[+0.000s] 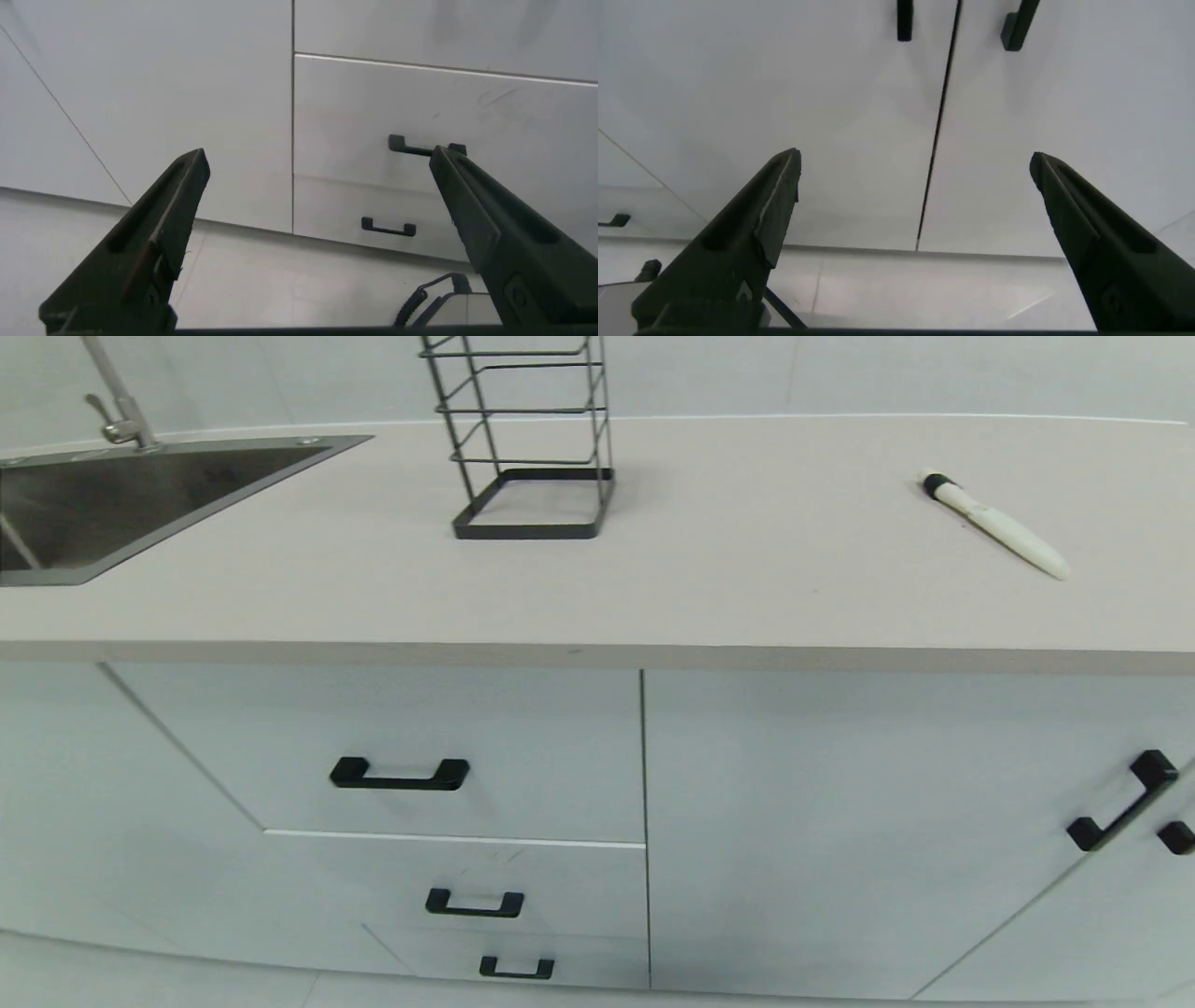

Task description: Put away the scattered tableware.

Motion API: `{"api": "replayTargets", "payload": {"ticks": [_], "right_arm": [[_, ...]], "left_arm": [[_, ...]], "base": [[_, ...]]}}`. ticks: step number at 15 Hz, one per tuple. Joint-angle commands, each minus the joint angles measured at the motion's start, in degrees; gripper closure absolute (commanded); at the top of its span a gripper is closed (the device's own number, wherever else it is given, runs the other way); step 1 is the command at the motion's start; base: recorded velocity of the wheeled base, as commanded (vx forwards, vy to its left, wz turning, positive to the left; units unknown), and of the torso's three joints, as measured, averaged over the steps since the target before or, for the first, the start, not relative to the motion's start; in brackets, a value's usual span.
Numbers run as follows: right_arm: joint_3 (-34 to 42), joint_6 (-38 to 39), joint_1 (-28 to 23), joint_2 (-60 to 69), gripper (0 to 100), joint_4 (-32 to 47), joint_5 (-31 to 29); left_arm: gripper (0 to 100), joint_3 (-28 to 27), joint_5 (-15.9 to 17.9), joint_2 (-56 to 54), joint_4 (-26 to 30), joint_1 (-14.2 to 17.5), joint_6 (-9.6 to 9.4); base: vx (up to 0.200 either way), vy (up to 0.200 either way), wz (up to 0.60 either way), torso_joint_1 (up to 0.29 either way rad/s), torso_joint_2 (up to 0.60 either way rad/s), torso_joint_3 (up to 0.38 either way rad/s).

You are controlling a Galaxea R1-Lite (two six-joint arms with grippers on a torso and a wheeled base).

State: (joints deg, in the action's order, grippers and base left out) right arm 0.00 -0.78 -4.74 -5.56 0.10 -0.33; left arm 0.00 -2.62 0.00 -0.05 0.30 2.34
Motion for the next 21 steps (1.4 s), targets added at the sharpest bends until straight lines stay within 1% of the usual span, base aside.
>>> {"api": "replayTargets", "payload": {"ticks": [1,7,10,18,21], "right_arm": [[0.0,-0.01,0.0,-0.07,0,-0.01,-0.02],[0.0,-0.01,0.0,-0.07,0,-0.01,-0.02],[0.0,-0.01,0.0,-0.07,0,-0.01,-0.02],[0.0,-0.01,0.0,-0.07,0,-0.01,-0.02],[0.0,-0.01,0.0,-0.07,0,-0.01,-0.02]], "left_arm": [[0,0.0,-0.02,0.0,-0.04,0.05,0.03],[0,0.0,-0.02,0.0,-0.04,0.05,-0.06],[0,0.0,-0.02,0.0,-0.04,0.05,-0.06],[0,0.0,-0.02,0.0,-0.04,0.05,0.12],[0,0.0,-0.02,0.0,-0.04,0.05,0.03]], "base": [[0.0,0.0,0.0,0.0,0.0,0.0],[0.0,0.0,0.0,0.0,0.0,0.0],[0.0,-0.2,0.0,0.002,0.0,0.005],[0.0,0.0,0.0,0.0,0.0,0.0],[0.2,0.0,0.0,0.002,0.0,0.006]]}}
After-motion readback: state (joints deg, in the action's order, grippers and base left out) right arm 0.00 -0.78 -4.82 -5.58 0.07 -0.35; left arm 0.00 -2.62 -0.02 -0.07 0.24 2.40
